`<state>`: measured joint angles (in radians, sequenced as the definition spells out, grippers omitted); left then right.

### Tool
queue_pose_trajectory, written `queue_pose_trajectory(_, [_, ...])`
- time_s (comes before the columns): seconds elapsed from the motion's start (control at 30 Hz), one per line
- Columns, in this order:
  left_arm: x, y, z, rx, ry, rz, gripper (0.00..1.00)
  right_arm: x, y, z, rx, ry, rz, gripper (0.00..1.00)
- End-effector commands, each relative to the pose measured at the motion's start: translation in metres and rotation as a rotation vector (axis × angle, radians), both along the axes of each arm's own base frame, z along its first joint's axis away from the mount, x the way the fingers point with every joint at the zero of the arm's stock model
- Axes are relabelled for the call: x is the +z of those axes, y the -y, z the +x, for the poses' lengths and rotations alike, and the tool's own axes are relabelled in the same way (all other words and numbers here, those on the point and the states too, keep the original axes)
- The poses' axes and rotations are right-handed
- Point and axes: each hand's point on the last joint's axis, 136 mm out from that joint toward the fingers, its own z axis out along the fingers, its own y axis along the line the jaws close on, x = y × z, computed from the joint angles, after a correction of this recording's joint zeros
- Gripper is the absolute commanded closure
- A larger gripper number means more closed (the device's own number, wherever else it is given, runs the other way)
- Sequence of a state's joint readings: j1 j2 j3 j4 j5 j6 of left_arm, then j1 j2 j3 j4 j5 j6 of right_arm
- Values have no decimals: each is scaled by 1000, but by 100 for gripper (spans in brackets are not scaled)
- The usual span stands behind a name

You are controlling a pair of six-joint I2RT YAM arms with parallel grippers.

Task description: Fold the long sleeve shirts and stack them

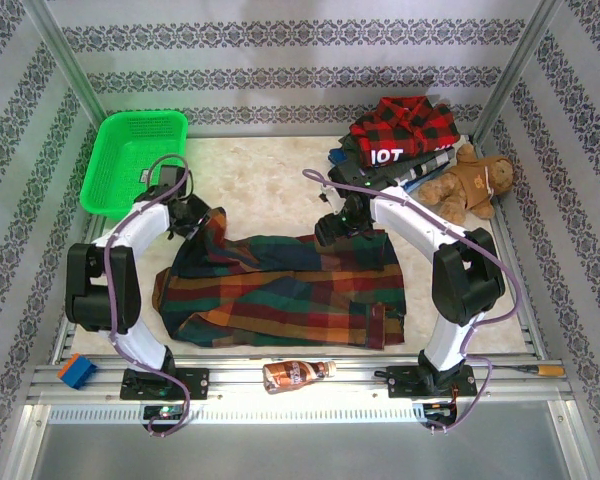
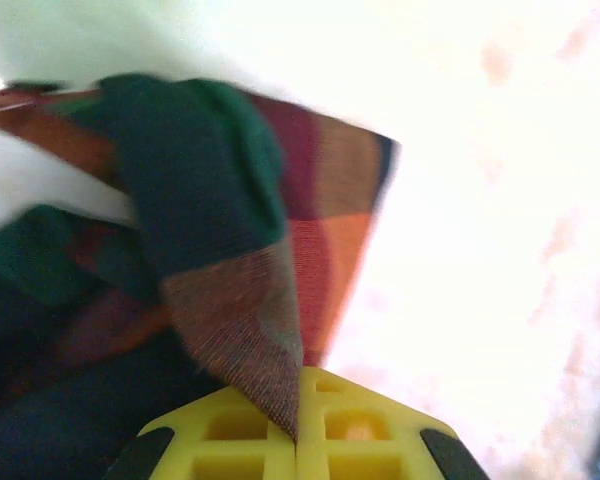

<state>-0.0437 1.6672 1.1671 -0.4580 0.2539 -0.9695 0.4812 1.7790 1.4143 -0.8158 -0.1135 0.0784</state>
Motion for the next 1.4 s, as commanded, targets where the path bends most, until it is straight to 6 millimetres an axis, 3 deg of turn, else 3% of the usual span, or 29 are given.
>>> queue_pose_trajectory(0.0, [42,22,16,-74,98,38,100,5,3,2,2,28,2,23])
queue_pose_trajectory(0.17, [47,50,34,-174,107,101,100,4,1,6,3,30,8,24])
queue_pose_trajectory(0.43, [36,95,69,-299,130,142,100,-4,5,8,-25,12,-6,24])
queue_pose_trajectory(0.6, [17,122,79,-366,113,110,98,-8,7,11,-63,0,6,24])
queue_pose_trajectory(0.67, [14,136,82,-400,128,80,91,-9,11,17,-103,-6,5,23])
queue_pose_trajectory(0.83, [17,194,86,-493,218,-127,71,-6,30,39,-292,-32,83,24])
queue_pose_trajectory(1.1, [37,249,77,-656,315,-224,40,20,38,68,-383,36,168,23])
queue_pose_trajectory(1.17, [46,251,74,-663,351,-250,32,26,40,73,-411,47,194,23])
queue_pose_trajectory(1.27, [60,237,71,-629,390,-220,21,35,34,82,-445,52,271,23])
queue_pose_trajectory(1.33, [70,224,68,-606,408,-197,0,41,25,88,-442,55,327,23])
queue_pose_trajectory(1.37, [74,219,66,-601,412,-186,0,45,19,91,-429,56,357,23])
